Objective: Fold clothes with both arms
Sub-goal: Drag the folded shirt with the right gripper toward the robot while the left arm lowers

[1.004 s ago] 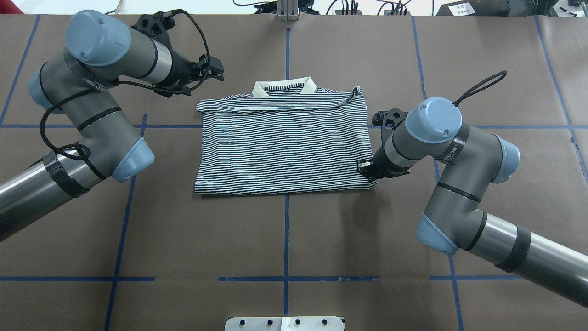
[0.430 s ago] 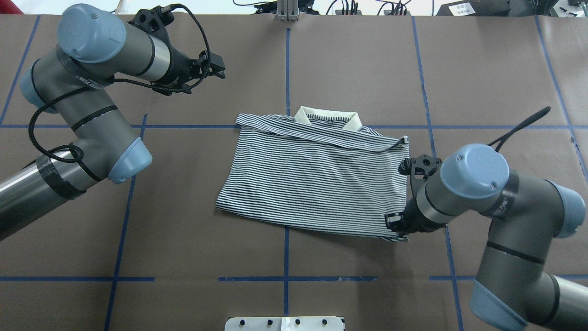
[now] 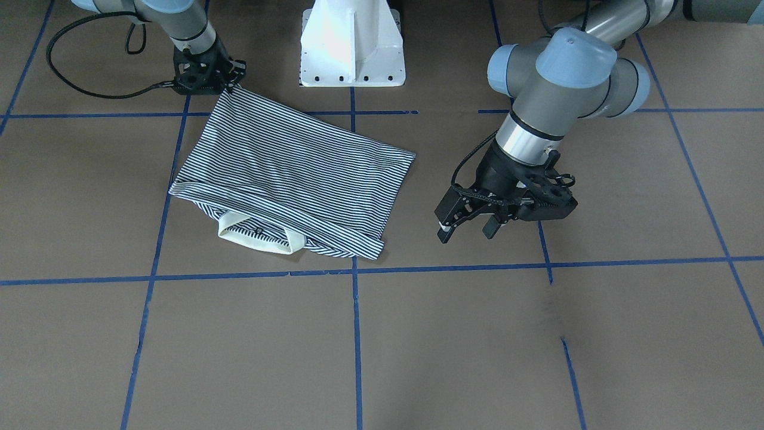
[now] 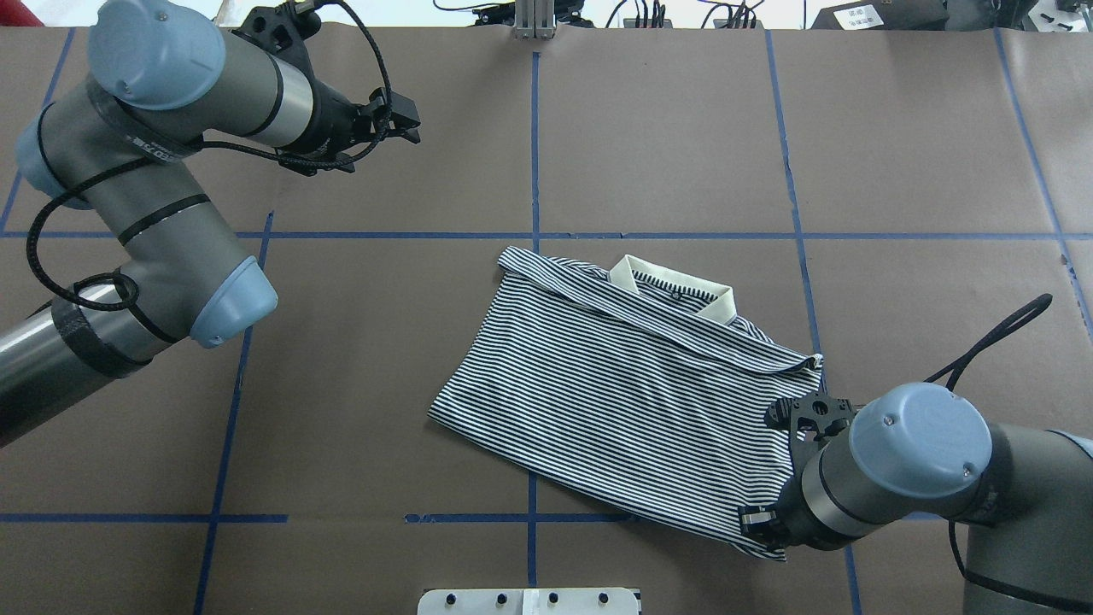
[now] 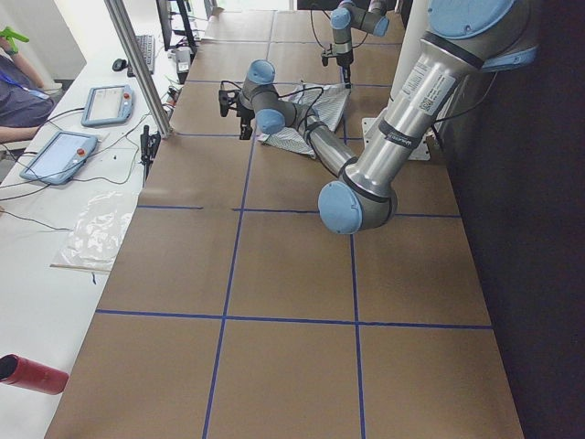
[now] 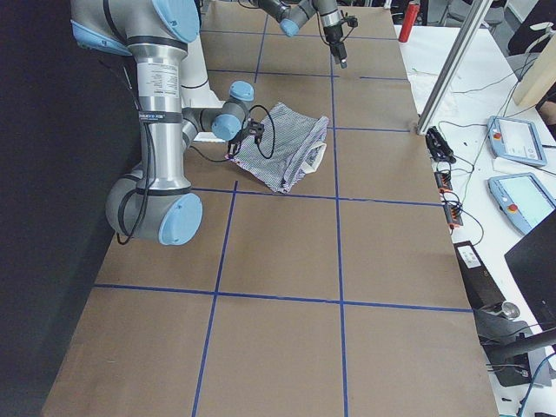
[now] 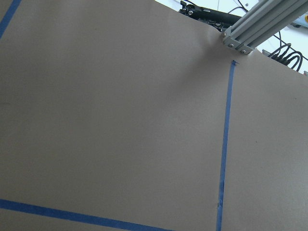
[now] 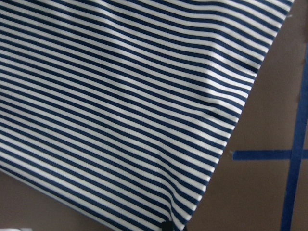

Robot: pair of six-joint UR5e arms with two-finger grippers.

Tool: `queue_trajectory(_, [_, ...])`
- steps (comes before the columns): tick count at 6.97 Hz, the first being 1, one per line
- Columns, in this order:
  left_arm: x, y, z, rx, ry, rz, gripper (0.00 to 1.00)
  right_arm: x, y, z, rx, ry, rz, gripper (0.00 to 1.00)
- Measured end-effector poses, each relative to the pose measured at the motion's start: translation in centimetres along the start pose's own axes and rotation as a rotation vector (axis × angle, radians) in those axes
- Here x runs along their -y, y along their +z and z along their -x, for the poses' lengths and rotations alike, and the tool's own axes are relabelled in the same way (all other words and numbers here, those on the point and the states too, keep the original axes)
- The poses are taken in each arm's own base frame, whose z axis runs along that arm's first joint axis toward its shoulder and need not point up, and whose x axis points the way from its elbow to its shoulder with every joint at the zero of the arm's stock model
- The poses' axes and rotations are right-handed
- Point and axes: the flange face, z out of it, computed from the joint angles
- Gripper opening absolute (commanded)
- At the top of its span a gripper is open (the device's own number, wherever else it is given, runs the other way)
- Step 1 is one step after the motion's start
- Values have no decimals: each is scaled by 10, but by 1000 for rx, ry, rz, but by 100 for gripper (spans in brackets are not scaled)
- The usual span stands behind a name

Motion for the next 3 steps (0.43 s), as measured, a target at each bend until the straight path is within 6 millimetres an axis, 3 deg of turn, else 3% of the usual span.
queue_trajectory(1, [-5, -3, -3, 4, -5, 11, 100, -8, 0, 3, 2, 3, -7, 100])
queue_trajectory(2, [-24, -4, -6, 19, -28, 43, 100, -7, -6, 7, 14, 22, -48, 100])
queue_trajectory(3, [-67, -4, -8, 43, -79, 86, 99, 5, -20, 12, 39, 46, -109, 100])
